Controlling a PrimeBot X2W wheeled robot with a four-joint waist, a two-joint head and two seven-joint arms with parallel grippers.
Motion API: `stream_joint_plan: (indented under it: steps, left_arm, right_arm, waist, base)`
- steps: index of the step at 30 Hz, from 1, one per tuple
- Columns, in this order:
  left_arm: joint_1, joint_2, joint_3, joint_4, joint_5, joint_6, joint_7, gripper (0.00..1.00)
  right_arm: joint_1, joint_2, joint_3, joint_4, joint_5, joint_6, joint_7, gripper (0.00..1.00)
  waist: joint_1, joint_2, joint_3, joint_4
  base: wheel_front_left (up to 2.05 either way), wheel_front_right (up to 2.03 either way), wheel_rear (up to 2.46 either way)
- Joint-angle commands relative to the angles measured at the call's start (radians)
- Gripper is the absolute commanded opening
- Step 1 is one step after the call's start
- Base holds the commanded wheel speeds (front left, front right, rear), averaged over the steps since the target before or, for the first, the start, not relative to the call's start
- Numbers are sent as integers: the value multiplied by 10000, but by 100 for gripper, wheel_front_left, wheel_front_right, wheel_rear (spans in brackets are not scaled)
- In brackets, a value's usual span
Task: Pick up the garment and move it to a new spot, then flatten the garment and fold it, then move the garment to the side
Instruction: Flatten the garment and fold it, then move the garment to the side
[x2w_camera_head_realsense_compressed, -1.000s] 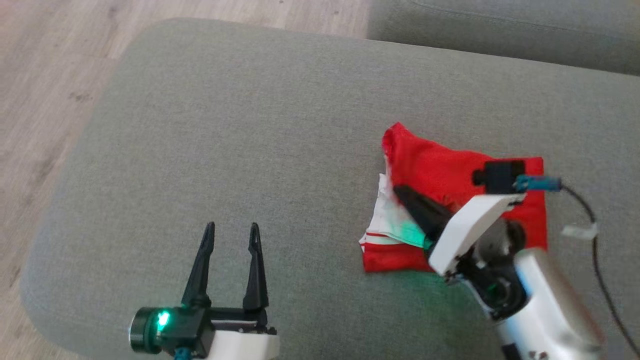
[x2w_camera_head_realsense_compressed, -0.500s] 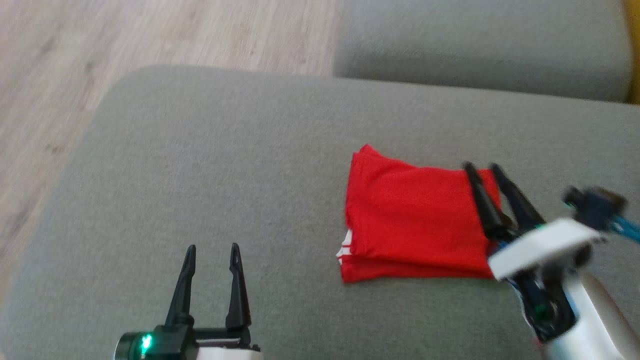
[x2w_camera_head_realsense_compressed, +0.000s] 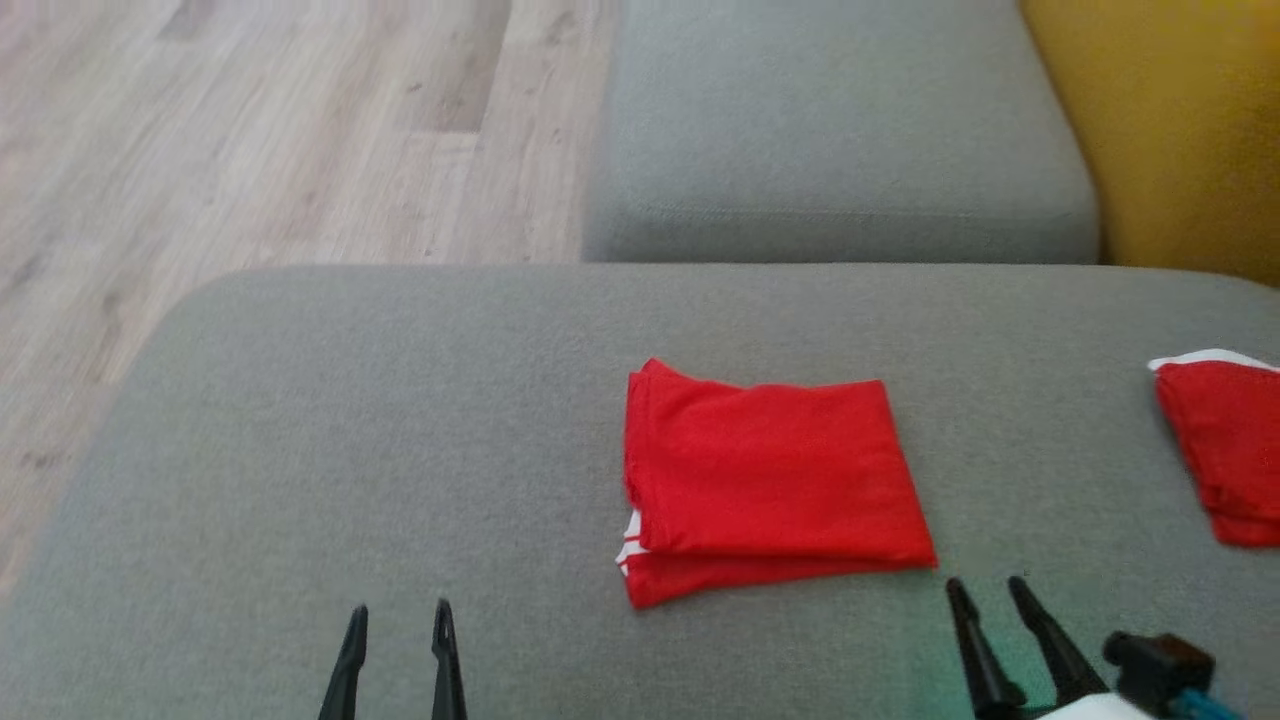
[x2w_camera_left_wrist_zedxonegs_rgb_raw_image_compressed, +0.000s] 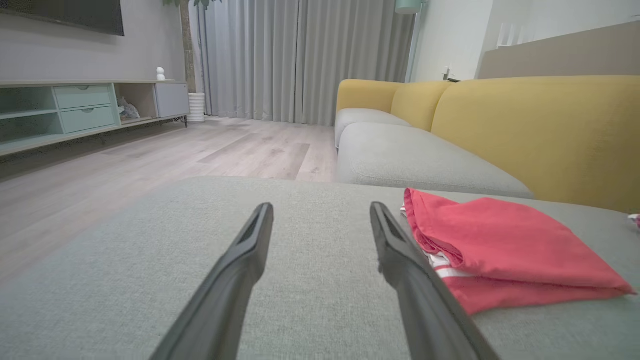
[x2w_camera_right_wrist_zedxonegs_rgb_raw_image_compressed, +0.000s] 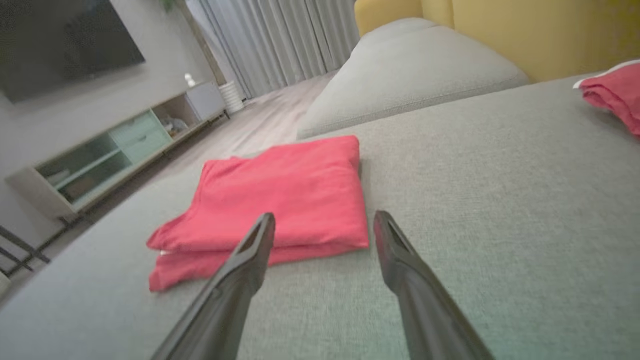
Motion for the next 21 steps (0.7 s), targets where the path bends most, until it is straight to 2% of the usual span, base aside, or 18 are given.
stream_joint_plan:
  steps: [1, 6, 13, 21]
  left_arm:
    - [-329, -65, 388, -257, 76, -43, -65, 100]
    - [50, 22, 634, -26, 433, -71, -65, 100]
    - [289, 4, 940, 124, 642, -92, -65, 100]
    - [349, -33, 1140, 118, 736, -100, -65, 100]
  right_arm:
    - [-447, -183, 269, -205, -450, -7, -158, 100]
    - [-338, 356, -200, -496, -2089, -7, -175, 100]
    - [131, 1096, -1023, -1150, -3821, -7, -178, 100]
    - [647, 1590, -1477, -1350, -4577, -7, -178, 100]
  waist:
    - [2, -1, -208, -211]
    - [2, -1, -390, -440]
    - [2, -1, -506, -493]
    - [2, -1, -558, -505]
  base:
    - [0, 0, 0]
    - [0, 0, 0]
    - [0, 0, 0]
    - [0, 0, 0]
